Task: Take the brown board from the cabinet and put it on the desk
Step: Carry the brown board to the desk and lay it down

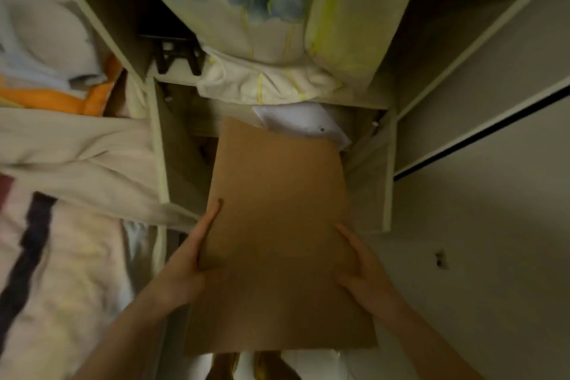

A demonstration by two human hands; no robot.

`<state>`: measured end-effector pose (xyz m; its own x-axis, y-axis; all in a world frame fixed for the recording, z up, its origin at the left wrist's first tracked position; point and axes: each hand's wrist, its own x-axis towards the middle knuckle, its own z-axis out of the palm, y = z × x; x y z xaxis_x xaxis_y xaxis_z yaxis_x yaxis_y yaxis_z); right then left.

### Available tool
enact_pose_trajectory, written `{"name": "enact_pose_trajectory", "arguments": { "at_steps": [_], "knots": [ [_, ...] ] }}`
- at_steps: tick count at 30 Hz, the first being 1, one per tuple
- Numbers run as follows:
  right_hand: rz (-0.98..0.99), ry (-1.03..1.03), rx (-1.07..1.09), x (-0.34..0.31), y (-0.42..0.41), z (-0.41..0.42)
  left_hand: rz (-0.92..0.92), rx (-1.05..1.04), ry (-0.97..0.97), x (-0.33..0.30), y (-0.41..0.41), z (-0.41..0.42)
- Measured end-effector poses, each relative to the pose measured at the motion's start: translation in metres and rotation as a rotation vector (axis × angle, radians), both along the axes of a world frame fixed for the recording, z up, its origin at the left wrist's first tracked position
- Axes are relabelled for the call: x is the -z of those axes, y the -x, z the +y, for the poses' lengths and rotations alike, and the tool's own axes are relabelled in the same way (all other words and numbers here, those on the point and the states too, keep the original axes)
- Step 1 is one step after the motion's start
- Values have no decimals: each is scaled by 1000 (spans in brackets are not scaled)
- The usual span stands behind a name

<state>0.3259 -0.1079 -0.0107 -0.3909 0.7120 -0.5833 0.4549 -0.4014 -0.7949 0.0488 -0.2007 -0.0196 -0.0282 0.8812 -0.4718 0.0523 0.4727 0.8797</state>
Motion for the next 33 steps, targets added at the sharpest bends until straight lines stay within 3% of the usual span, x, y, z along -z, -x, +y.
{"name": "enact_pose_trajectory", "arguments": {
  "at_steps": [7,13,19,27,33],
  "knots": [
    [65,-166,-158,-100,44,-47,182,-106,-113,-101,30,-78],
    [139,-204,-203,-156,100,-92,246,-234,-181,-159,63,-157],
    [148,-327,-389,-211,147,-175,323,-413,-198,-205,82,-274],
    [382,-269,-681,-270,208,-307,298,-899,-141,-278,64,-475],
    [569,-384,-1079,-298,261,-400,406,-1330,-108,-314,-2,-597]
  ]
}}
